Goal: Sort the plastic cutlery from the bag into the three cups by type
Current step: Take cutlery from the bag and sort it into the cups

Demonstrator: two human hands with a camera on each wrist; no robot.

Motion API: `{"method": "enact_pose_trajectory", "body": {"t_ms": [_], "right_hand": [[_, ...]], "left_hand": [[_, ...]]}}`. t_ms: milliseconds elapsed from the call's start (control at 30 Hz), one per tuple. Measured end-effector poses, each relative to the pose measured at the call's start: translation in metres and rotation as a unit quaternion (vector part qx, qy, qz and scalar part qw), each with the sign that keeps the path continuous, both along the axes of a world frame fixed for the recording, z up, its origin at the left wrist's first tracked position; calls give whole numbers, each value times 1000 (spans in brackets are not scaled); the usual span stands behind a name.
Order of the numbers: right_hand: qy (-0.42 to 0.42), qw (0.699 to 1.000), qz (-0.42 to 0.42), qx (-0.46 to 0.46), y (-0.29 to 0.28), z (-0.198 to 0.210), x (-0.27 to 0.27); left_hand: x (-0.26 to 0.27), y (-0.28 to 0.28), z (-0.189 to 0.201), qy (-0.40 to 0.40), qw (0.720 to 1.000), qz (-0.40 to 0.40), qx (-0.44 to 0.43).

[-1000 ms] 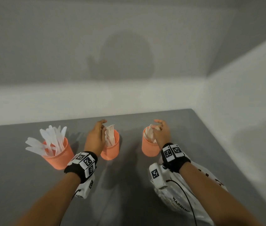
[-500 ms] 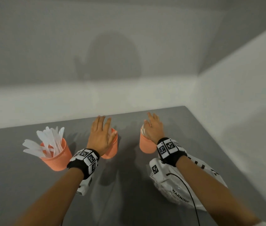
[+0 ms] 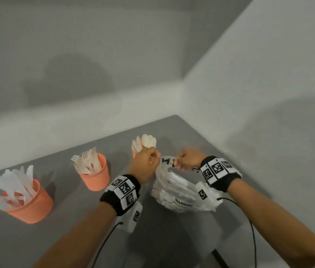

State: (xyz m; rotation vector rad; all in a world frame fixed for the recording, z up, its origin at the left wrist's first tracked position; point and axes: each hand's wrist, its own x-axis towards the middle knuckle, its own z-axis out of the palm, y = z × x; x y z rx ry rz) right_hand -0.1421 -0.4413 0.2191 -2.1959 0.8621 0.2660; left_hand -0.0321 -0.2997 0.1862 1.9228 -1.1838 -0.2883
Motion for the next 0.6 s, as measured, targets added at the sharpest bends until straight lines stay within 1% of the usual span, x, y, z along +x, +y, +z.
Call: {"method": "enact_pose_trajectory", "body": {"t_ms": [33, 100, 167, 233, 300, 367, 433, 467, 600], "right_hand": [[46, 998, 24, -40, 0, -7, -6], [133, 983, 75, -105, 3, -18, -18], [174, 974, 100, -103, 3, -32, -26], [178, 973, 117, -91, 5, -40, -33], [170, 969, 133, -119, 8, -48, -35], [141, 968, 129, -163, 15, -59, -36], [91, 974, 112, -177, 20, -68, -36], [79, 974, 111, -181, 22, -71, -37], [84, 958, 124, -246, 27, -79, -31]], "left_hand": [[-7, -5, -6, -2, 1000, -5, 27], [-16, -12, -22, 4, 995, -3, 104], [-21, -15, -32, 23, 982, 3, 189], [-26, -15, -35, 70, 970, 8, 232], [-30, -13, -34, 113, 965, -1, 238], [-32, -12, -30, 115, 966, -11, 230], [-32, -12, -26, 115, 971, -21, 210], [-31, -11, -24, 117, 972, -26, 204], [-26, -7, -22, 111, 974, -16, 198]]}}
